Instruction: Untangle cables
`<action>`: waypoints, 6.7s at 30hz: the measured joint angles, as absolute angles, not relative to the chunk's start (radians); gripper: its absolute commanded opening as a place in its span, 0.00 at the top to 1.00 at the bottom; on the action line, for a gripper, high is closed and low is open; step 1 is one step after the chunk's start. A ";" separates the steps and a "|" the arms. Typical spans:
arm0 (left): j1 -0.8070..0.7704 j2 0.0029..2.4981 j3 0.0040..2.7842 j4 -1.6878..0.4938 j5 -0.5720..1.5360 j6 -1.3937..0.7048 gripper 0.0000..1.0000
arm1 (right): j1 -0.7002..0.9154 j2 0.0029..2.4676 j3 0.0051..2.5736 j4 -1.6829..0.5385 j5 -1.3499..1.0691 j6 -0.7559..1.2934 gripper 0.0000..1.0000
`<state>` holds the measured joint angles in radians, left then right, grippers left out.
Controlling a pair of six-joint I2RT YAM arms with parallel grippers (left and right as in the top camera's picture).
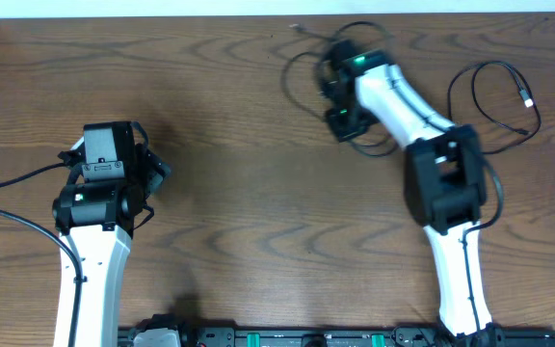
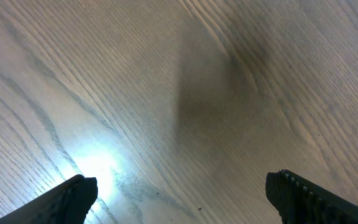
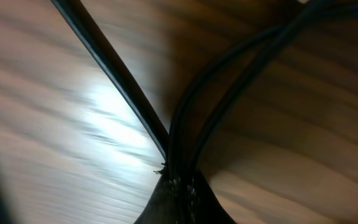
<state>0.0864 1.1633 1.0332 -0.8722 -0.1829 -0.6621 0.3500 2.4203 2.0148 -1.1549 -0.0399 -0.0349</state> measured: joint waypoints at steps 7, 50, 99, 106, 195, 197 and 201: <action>0.086 1.163 1.033 -0.873 -0.183 -0.662 0.06 | 0.237 2.420 2.012 -1.236 -0.113 -0.039 0.99; 0.086 1.163 1.033 -0.874 -0.183 -0.662 0.06 | -0.014 2.415 2.143 -1.151 -0.033 0.044 0.99; 0.086 1.163 1.033 -0.875 -0.183 -0.662 0.06 | -0.074 2.497 2.122 -1.187 -0.353 -0.193 0.99; 0.086 1.163 1.033 -0.875 -0.183 -0.662 0.06 | -0.055 2.489 2.192 -1.272 -0.339 -0.205 0.68; 0.086 1.165 1.033 -0.875 -0.183 -0.662 0.06 | 0.130 1.904 1.767 -0.985 -0.440 -0.138 0.99; 0.086 1.165 1.033 -0.875 -0.183 -0.662 0.06 | 0.172 1.904 1.750 -0.970 -0.429 -0.138 0.99; 0.086 1.165 1.033 -0.875 -0.183 -0.662 0.06 | 0.249 1.906 1.673 -0.904 -0.402 -0.137 0.99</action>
